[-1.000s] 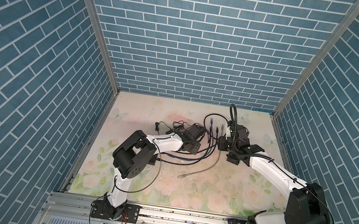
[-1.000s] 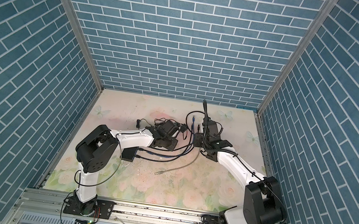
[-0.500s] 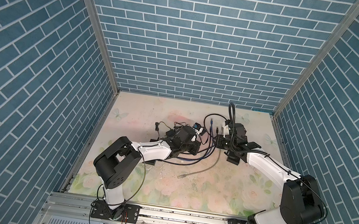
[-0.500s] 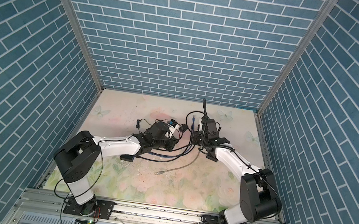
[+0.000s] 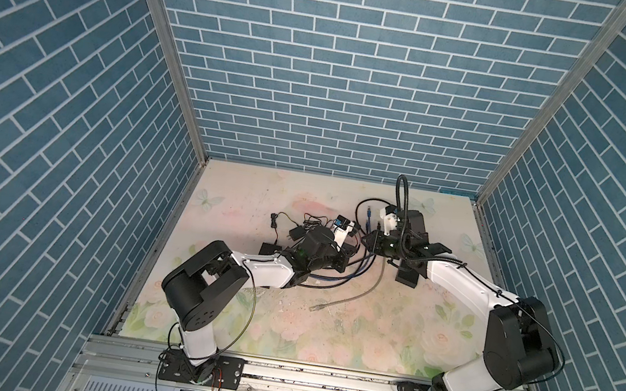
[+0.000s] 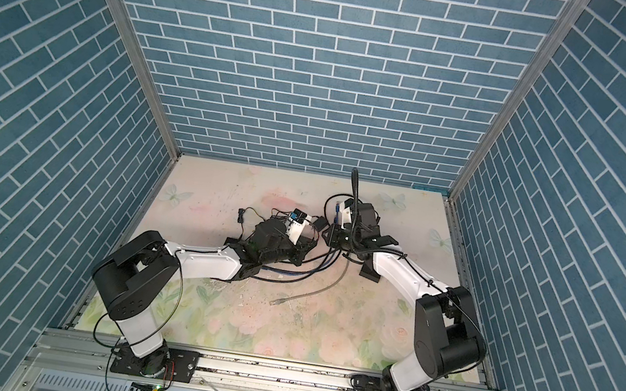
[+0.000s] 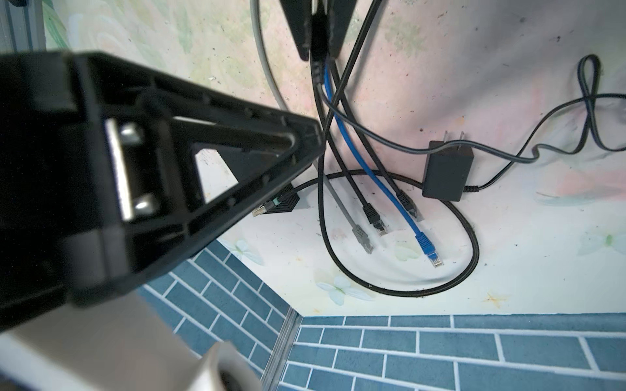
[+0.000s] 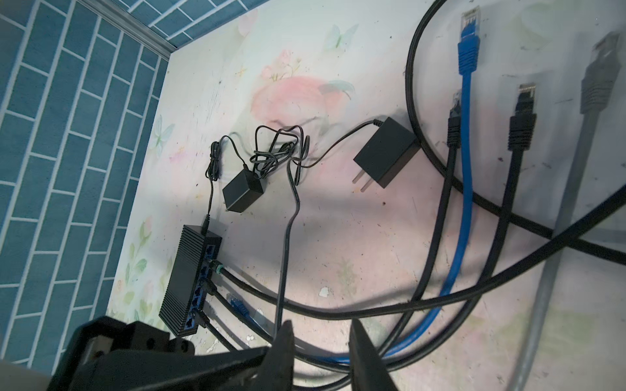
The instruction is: Insert the plug into the switch port
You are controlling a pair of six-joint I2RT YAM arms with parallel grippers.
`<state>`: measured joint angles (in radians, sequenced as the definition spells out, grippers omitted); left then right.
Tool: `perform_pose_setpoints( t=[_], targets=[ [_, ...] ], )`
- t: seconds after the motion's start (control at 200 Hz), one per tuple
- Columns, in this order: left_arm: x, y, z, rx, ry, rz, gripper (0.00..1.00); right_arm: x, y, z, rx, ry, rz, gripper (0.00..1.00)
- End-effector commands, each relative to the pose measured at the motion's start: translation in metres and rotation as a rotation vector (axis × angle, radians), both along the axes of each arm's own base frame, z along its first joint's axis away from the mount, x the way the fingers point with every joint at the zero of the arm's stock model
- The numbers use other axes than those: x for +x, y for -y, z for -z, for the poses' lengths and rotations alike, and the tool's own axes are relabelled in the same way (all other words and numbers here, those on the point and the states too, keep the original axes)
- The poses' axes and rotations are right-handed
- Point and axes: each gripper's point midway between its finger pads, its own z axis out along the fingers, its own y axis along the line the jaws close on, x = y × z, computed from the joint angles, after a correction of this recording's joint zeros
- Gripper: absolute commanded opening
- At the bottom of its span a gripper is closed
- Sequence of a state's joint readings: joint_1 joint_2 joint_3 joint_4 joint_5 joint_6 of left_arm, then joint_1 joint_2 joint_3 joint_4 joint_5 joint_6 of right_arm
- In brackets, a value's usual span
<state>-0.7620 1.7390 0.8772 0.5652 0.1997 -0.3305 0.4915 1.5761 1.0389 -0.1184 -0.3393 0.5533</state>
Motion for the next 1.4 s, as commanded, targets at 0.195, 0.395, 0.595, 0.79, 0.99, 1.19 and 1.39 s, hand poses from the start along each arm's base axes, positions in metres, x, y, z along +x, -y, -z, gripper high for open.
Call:
perform_pose_setpoints(
  t=[0.195, 0.395, 0.595, 0.79, 0.99, 1.19, 1.39],
  targets=[
    [0.005, 0.017, -0.014, -0.042, 0.042, 0.019, 0.09, 0.010, -0.016, -0.019, 0.100, 0.000, -0.001, 0.27],
    [0.008, 0.013, -0.005, -0.016, 0.031, -0.007, 0.08, 0.010, -0.007, -0.024, 0.089, 0.027, 0.045, 0.25],
    [0.010, 0.014, 0.001, -0.007, 0.028, -0.007, 0.08, 0.007, 0.005, -0.030, 0.069, 0.058, 0.093, 0.25],
    [0.010, 0.016, -0.001, -0.026, 0.047, -0.004, 0.08, 0.005, -0.005, -0.029, 0.099, 0.023, 0.048, 0.25],
    [0.011, 0.015, -0.007, -0.033, 0.061, -0.006, 0.08, 0.005, -0.011, -0.017, 0.090, -0.013, 0.040, 0.23],
    [0.011, 0.015, -0.009, -0.032, 0.070, -0.002, 0.08, 0.004, -0.020, -0.010, 0.087, -0.035, 0.022, 0.21],
    [0.010, 0.015, -0.008, -0.032, 0.074, -0.004, 0.08, 0.004, -0.028, -0.006, 0.088, -0.047, 0.003, 0.09]
  ],
)
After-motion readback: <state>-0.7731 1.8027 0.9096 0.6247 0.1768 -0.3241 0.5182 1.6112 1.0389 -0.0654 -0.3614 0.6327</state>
